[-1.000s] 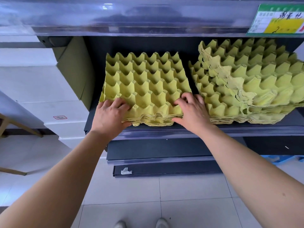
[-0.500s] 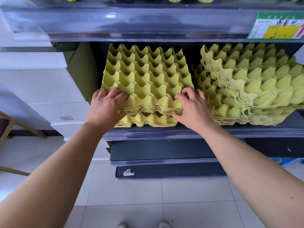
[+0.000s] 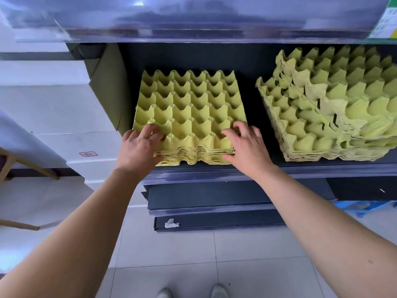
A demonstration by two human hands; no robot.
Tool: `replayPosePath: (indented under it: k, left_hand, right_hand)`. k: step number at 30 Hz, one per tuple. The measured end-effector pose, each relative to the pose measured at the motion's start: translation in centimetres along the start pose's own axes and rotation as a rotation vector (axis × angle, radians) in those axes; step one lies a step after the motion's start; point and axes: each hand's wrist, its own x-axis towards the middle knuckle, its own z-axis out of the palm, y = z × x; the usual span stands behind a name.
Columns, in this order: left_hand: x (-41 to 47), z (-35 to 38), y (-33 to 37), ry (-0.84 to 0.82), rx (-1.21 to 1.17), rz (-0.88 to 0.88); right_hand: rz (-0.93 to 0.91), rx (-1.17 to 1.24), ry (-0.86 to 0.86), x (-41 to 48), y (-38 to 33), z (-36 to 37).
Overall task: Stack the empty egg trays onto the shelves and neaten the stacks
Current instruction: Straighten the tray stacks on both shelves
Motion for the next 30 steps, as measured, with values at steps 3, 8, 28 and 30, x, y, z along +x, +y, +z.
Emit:
replayPosePath:
  k: [3, 8, 28, 30]
  left_hand:
    - [0.2, 0.1, 0.0, -0.002, 0.031, 0.036]
    - [0.0, 0.2, 0.5, 0.008, 0.066, 0.033]
    - [-1.5, -0.5, 3.6, -0.044, -0.086, -0.166]
    - [-1.3, -0.9, 4.1, -0.065, -0.087, -0.188]
  right_hand:
    - [0.001, -0.012, 0.012, 0.0, -0.1, 0.1]
    - [0.011, -0.048, -0.041, 0.4, -0.1, 0.0]
    - [-0.037, 0.133, -0.121, 0.0, 2.7, -0.2]
    - [-0.056, 0.126, -0.113, 0.3, 3.0, -0.8]
